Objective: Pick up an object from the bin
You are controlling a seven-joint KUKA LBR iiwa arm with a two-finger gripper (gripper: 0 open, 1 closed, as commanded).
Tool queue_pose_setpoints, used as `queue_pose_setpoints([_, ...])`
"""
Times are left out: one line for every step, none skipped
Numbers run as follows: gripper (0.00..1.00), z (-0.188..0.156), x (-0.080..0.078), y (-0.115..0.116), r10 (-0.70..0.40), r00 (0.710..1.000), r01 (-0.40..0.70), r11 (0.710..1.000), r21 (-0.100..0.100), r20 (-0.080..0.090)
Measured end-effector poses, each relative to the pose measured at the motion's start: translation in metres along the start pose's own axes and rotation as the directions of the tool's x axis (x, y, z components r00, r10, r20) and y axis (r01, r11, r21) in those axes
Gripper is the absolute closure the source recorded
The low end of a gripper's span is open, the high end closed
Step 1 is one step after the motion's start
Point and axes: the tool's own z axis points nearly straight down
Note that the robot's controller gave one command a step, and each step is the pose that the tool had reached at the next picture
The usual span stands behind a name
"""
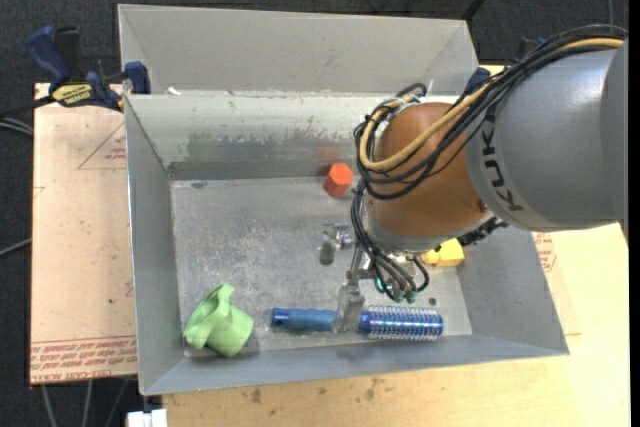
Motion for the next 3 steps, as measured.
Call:
queue_pose_setpoints([0.0, 0.078, 0.008, -0.004, 0.019, 1.0, -0.019, 1.0, -0.002, 0.012])
queue_pose_setpoints([1.0, 0.075, 0.009, -0.004, 0.02, 1.0, -0.02, 1.0, -0.001, 0.008])
queue_pose_setpoints([1.0, -0.086, -0.014, 0.034, 0.013, 1.0, -0.013, 1.0, -0.003, 0.017])
